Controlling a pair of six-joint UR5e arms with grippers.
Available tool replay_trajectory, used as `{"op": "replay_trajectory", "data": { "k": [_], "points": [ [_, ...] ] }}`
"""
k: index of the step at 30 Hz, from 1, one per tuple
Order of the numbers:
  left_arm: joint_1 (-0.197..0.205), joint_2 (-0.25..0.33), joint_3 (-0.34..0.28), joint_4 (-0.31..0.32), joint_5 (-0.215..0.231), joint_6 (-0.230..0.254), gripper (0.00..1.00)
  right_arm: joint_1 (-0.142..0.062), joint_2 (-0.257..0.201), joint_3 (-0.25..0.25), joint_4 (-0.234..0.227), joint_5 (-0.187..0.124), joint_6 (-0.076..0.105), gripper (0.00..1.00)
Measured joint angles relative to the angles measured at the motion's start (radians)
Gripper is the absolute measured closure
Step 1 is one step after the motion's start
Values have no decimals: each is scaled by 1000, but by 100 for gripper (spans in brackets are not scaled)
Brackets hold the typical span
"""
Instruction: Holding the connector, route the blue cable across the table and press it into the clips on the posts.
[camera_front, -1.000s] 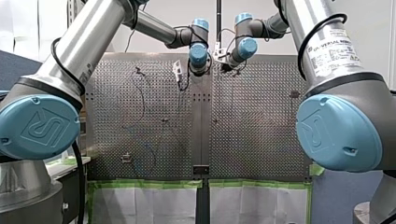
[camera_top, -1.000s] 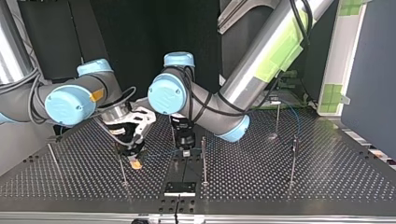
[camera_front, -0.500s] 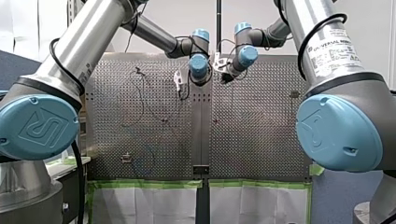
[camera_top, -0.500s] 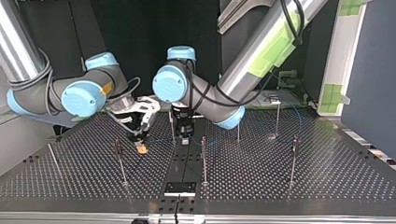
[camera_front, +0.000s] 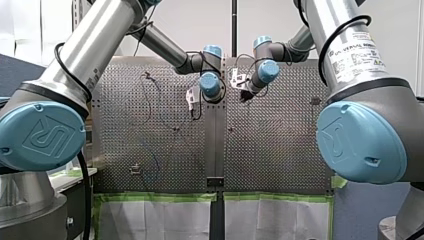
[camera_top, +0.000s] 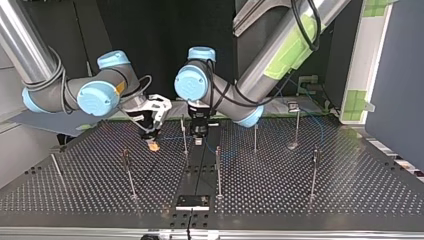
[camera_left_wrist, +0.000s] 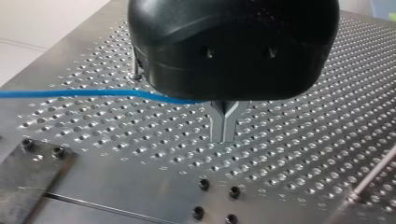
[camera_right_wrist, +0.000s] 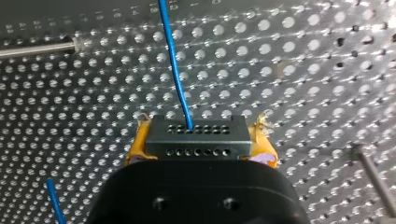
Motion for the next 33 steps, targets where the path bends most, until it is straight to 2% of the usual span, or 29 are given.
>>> {"op": "replay_trajectory", "data": {
  "k": [7, 12, 15, 22, 27, 33],
  "points": [
    [3, -1, -54, 54, 11, 0, 100, -5, 0, 55, -33, -1, -2, 100],
    [4, -2, -98, 98, 43, 0, 100, 0, 0, 92, -52, -2, -6, 100],
    [5, -13, -125, 125, 56, 0, 100, 3, 0, 118, -55, -2, -12, 100],
    [3, -63, -183, 183, 75, -3, 100, 6, 0, 161, -53, -4, -46, 100],
    [-1, -95, -230, 230, 77, -8, 100, 1, 0, 172, -53, -6, -53, 100],
    [-2, -99, -282, 282, 95, -13, 100, -7, 0, 193, -52, -8, -59, 100]
  ]
}}
